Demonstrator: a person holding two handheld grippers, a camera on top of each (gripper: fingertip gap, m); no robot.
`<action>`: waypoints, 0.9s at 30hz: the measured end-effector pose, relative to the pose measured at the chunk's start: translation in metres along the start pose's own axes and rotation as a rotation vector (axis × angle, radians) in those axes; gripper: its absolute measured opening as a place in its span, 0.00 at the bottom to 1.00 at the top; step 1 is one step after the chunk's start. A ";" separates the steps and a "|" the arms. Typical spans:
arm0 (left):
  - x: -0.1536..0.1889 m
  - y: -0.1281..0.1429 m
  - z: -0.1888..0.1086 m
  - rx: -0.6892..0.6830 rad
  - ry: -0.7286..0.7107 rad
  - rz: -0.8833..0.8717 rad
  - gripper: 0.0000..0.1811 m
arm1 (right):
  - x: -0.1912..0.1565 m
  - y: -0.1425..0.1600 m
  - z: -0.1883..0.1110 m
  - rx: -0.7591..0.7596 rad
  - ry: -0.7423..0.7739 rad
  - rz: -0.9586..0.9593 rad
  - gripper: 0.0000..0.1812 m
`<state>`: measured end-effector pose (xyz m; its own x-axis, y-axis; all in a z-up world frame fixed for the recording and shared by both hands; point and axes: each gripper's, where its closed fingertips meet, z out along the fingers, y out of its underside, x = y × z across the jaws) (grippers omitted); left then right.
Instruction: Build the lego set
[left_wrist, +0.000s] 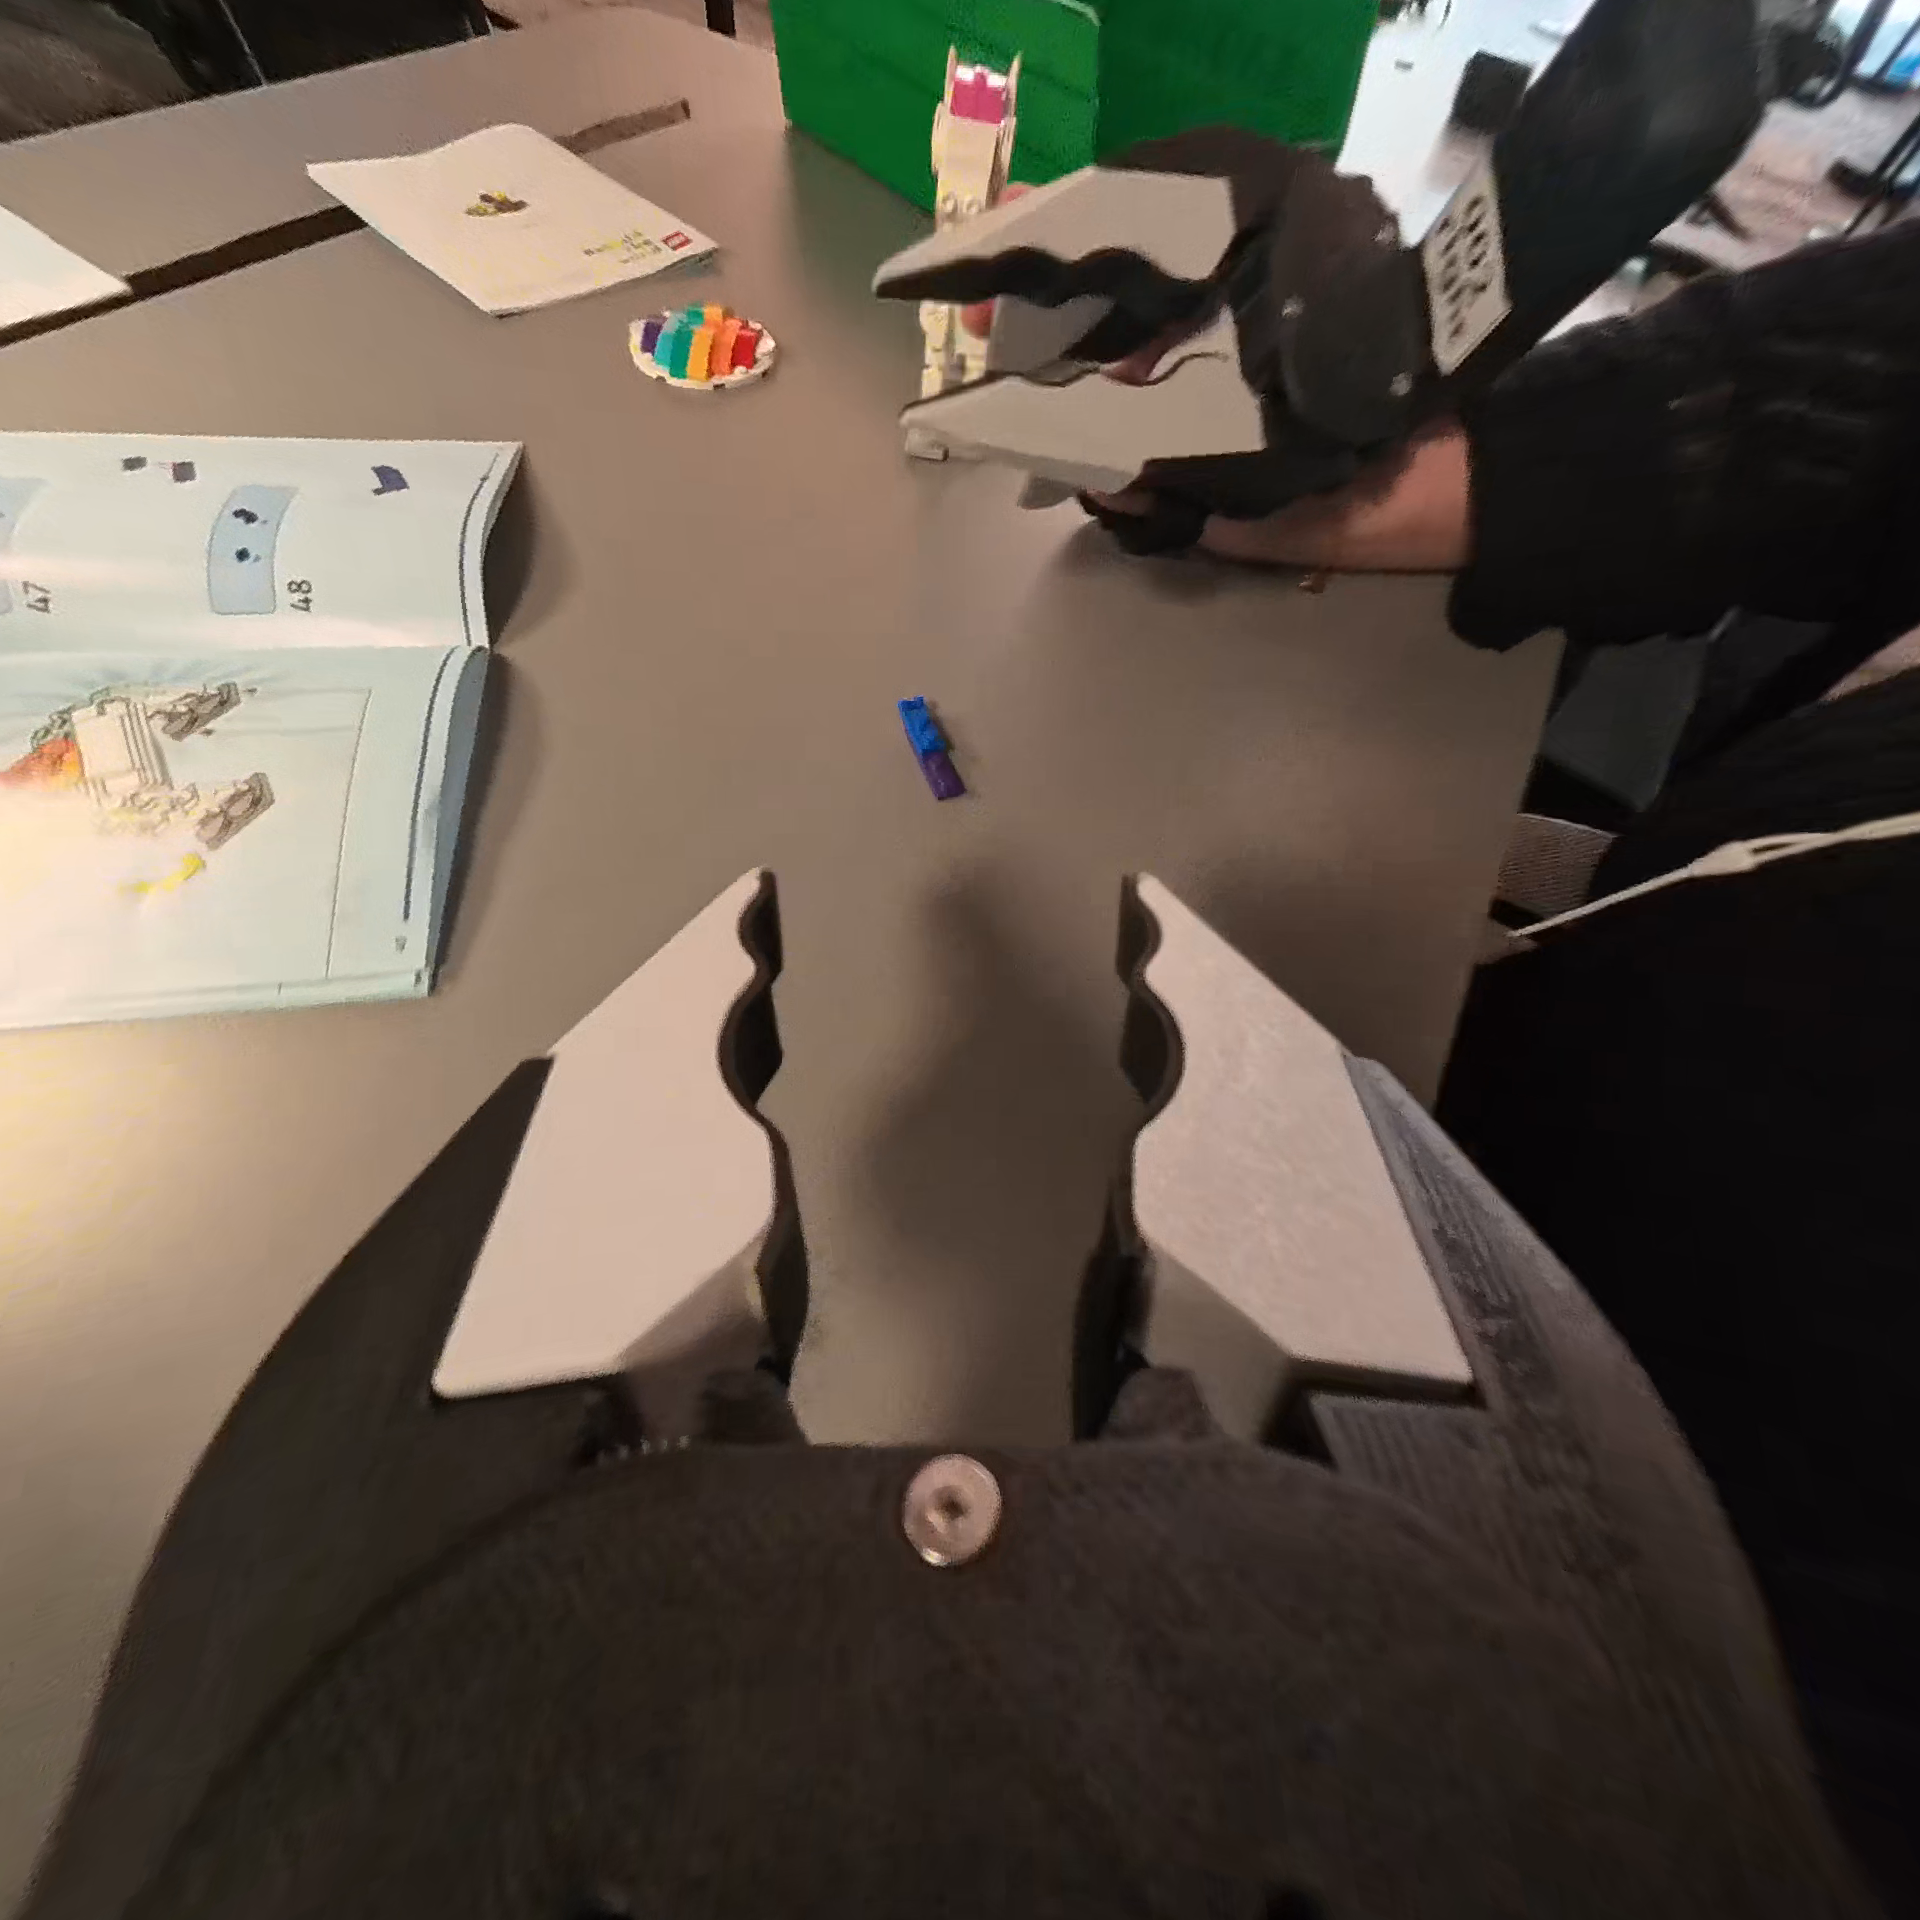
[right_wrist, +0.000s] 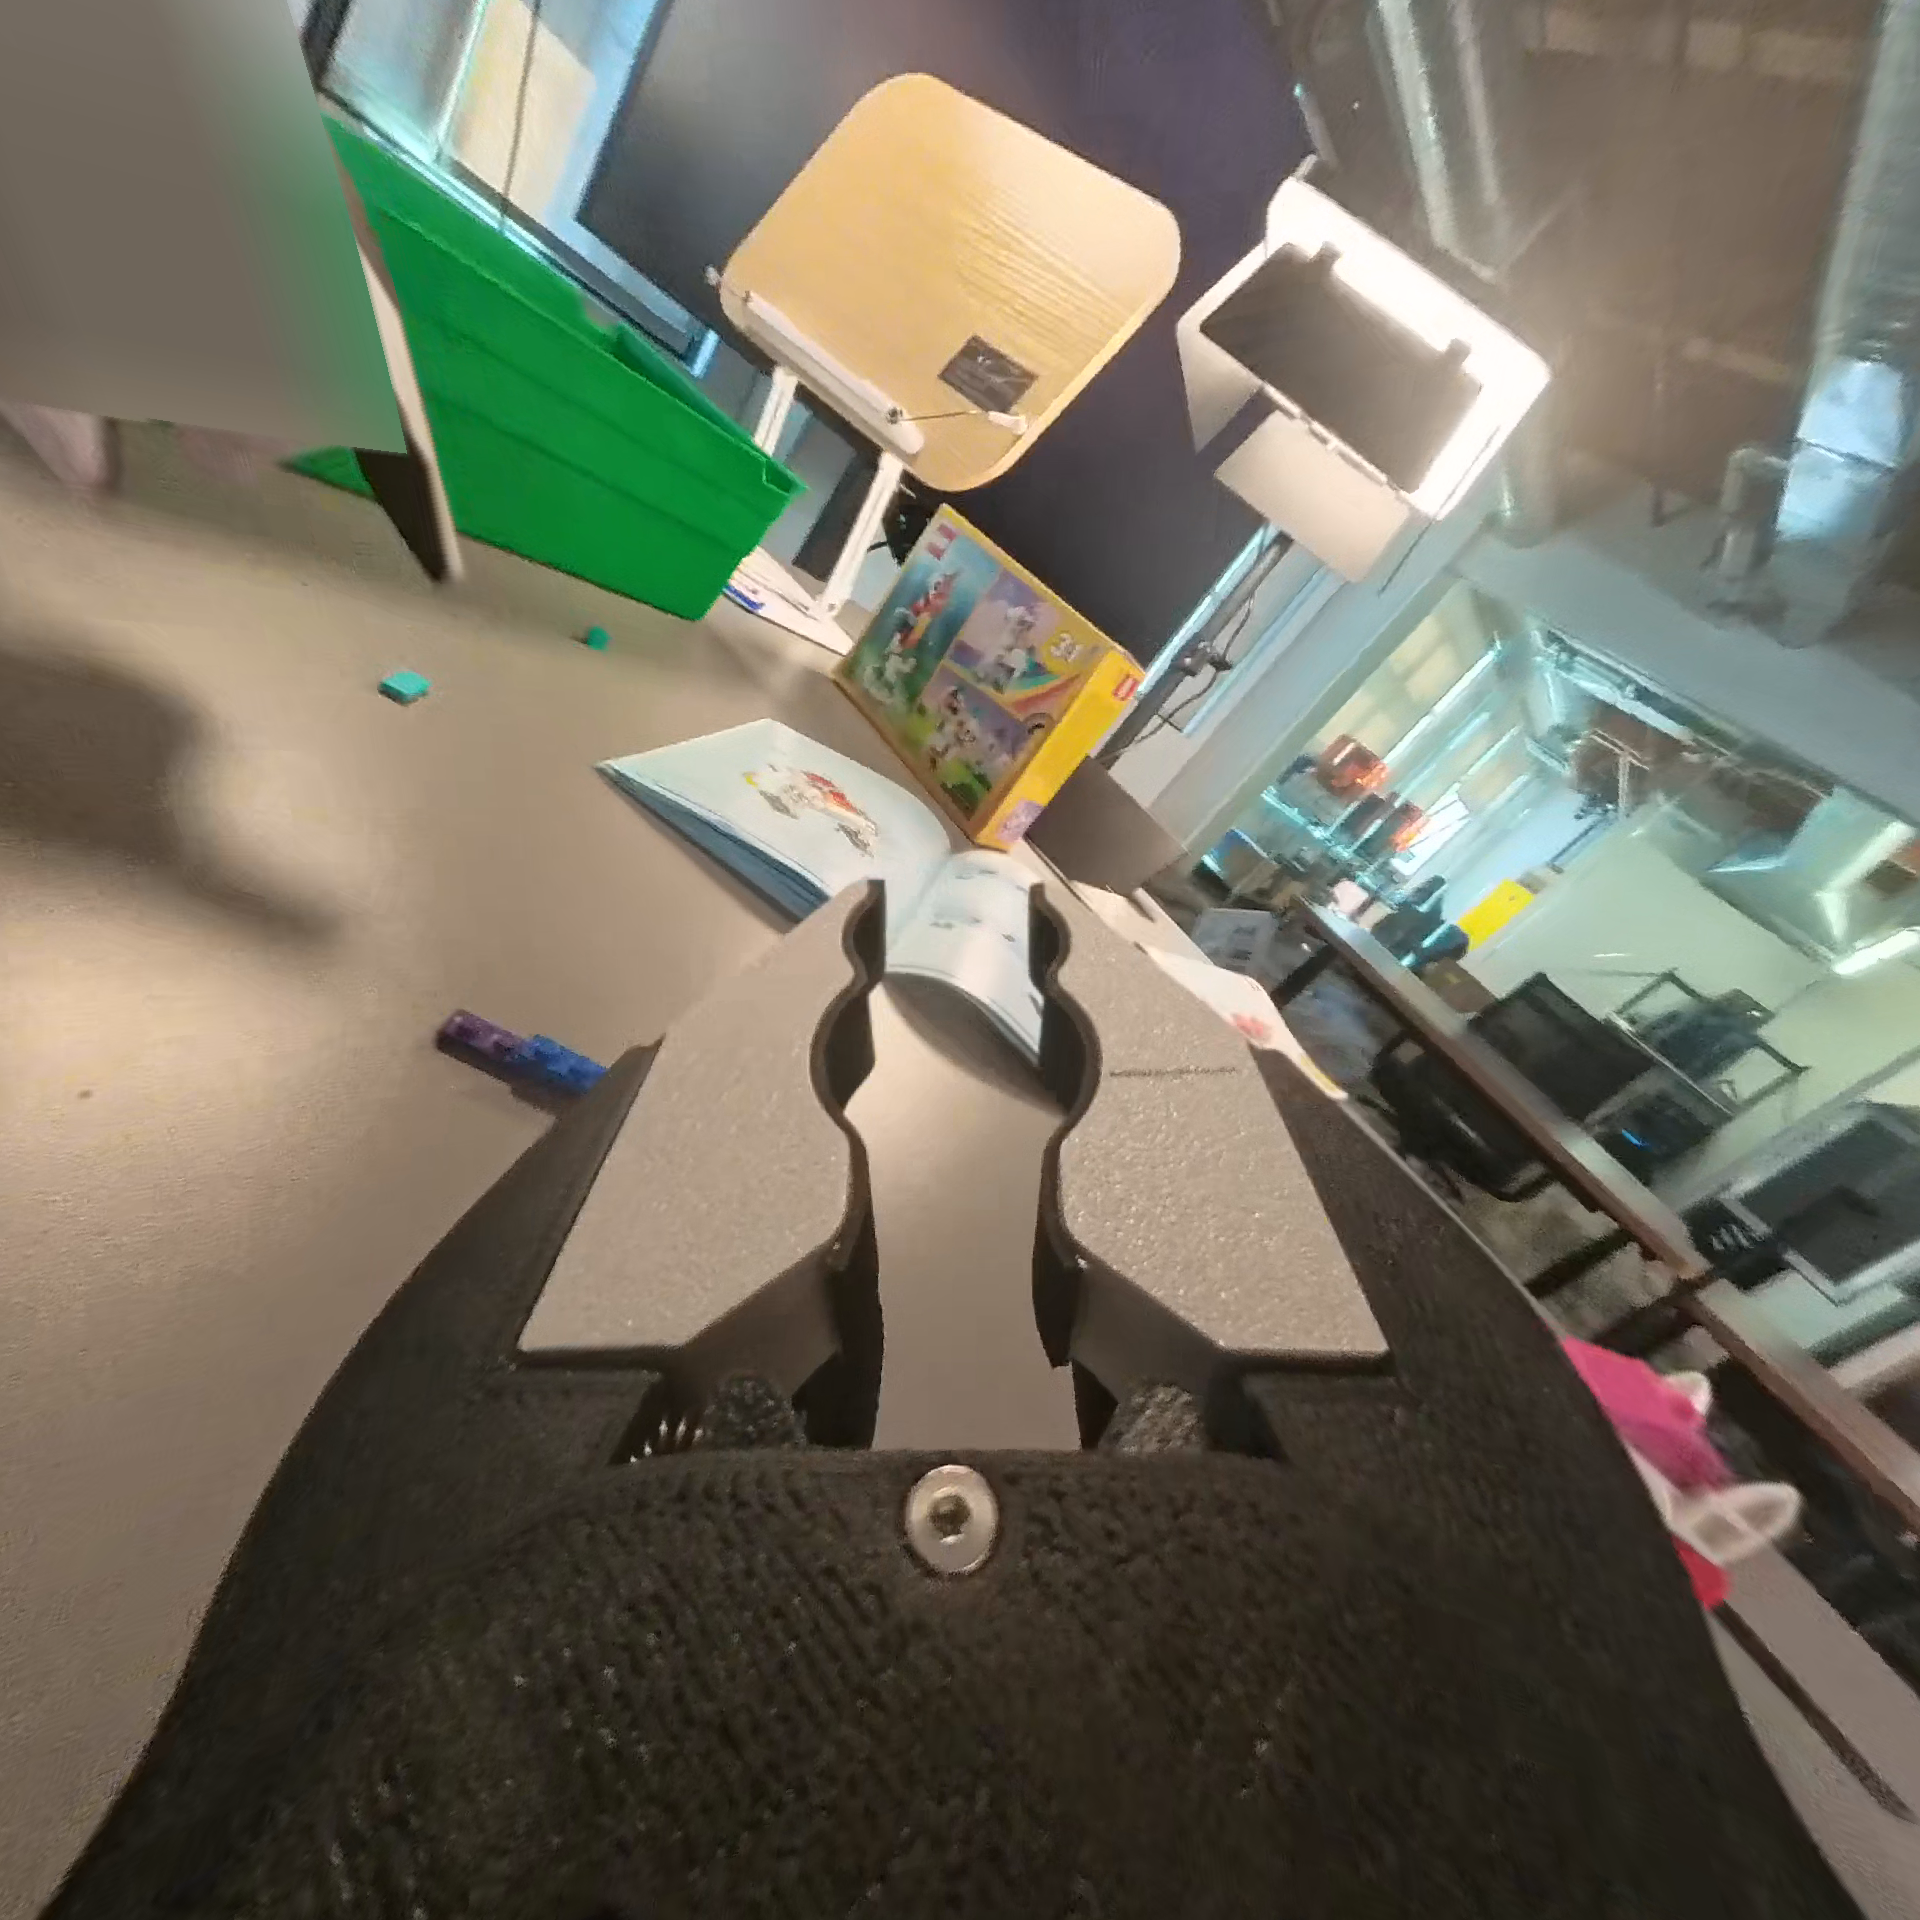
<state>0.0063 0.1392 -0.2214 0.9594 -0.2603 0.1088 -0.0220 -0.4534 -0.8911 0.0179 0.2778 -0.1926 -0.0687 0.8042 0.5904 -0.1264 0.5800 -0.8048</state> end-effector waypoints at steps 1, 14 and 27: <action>0.002 -0.001 -0.006 0.017 0.003 -0.010 0.37 | -0.001 0.001 0.003 -0.008 -0.002 -0.009 0.14; -0.008 -0.010 -0.134 0.334 -0.070 -0.101 0.38 | -0.045 -0.048 -0.012 -0.209 -0.185 0.423 0.17; -0.158 0.005 -0.295 0.157 -0.768 -0.116 0.25 | 0.034 -0.020 -0.025 -0.126 0.438 0.254 0.14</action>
<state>-0.2281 -0.0740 -0.1132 0.8802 0.4681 -0.0782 0.0755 -0.3008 -0.9507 0.0425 0.2967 -0.1585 0.3424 0.8847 0.3164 -0.0376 0.3494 -0.9362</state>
